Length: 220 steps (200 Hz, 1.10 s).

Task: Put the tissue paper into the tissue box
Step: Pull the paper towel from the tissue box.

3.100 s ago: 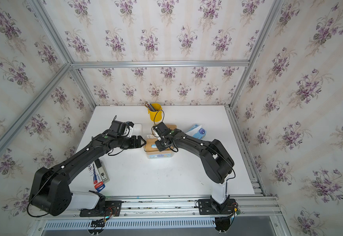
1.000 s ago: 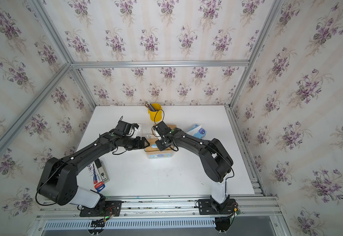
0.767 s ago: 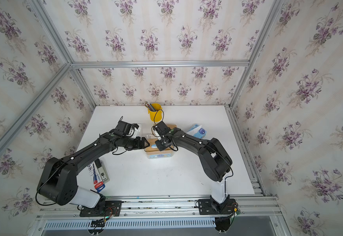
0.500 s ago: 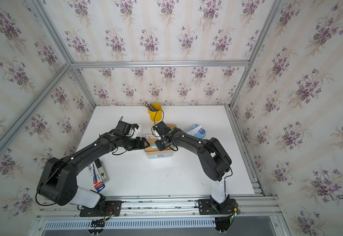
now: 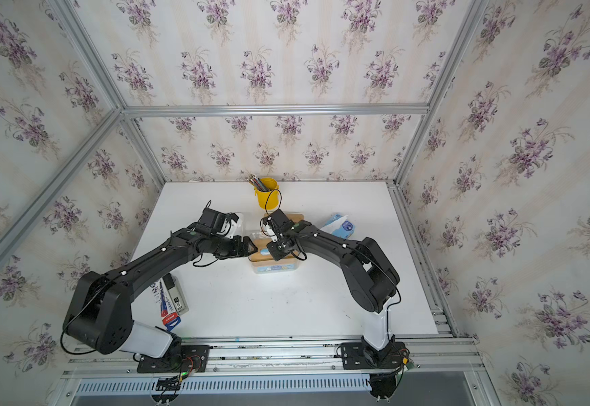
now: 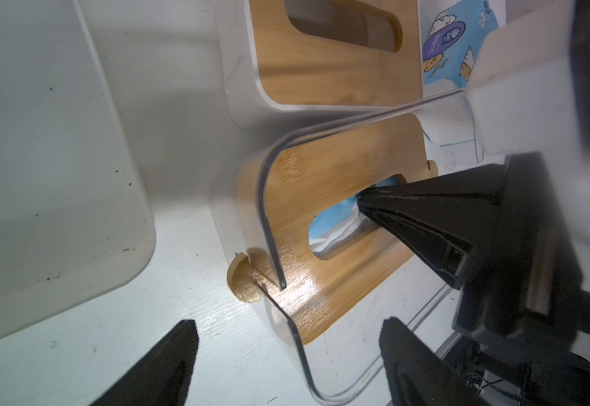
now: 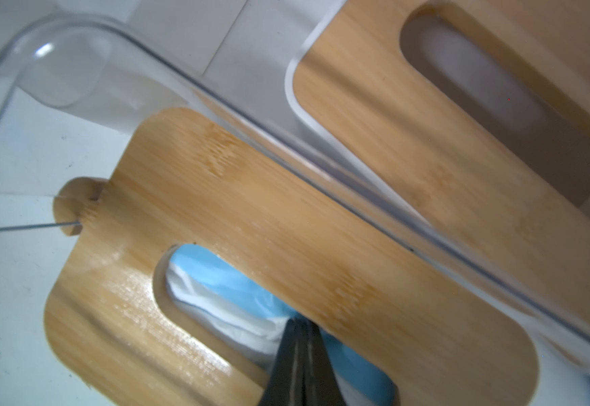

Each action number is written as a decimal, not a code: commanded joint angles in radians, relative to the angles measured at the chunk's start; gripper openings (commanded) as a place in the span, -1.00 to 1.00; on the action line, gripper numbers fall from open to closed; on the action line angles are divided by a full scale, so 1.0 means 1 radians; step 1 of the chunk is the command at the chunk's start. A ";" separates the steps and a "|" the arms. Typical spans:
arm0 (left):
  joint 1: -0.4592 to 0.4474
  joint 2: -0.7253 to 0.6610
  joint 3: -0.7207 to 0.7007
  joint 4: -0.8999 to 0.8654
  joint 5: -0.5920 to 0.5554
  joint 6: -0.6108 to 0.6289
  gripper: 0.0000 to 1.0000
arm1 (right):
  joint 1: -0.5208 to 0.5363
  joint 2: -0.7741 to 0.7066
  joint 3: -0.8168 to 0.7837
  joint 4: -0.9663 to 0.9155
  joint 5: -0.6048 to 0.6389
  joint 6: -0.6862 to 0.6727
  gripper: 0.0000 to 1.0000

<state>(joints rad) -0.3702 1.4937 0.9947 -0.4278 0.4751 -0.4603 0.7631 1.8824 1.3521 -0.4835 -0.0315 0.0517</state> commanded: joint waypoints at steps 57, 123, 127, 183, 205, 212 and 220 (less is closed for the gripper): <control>-0.002 0.008 -0.002 0.015 0.008 0.014 0.69 | -0.028 -0.059 -0.063 0.090 -0.103 0.028 -1.00; -0.011 0.030 0.010 0.011 0.013 0.016 0.69 | -0.060 -0.094 -0.095 0.150 -0.164 0.068 -1.00; -0.012 0.031 0.010 0.010 0.013 0.017 0.69 | -0.061 -0.096 -0.097 0.153 -0.166 0.071 -1.00; -0.013 0.037 0.015 0.007 0.013 0.020 0.69 | -0.082 -0.115 -0.122 0.193 -0.225 0.101 -1.00; -0.014 0.037 0.015 0.004 0.014 0.021 0.69 | -0.093 -0.111 -0.122 0.198 -0.233 0.125 -1.00; -0.014 0.039 0.016 0.003 0.013 0.021 0.68 | -0.095 -0.109 -0.120 0.199 -0.234 0.130 -1.00; -0.015 0.037 0.016 0.003 0.012 0.022 0.69 | -0.095 -0.104 -0.115 0.196 -0.235 0.134 -1.00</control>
<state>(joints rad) -0.3840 1.5295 1.0031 -0.4286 0.4824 -0.4530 0.6727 1.7744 1.2285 -0.3122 -0.2478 0.1574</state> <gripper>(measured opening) 0.843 0.062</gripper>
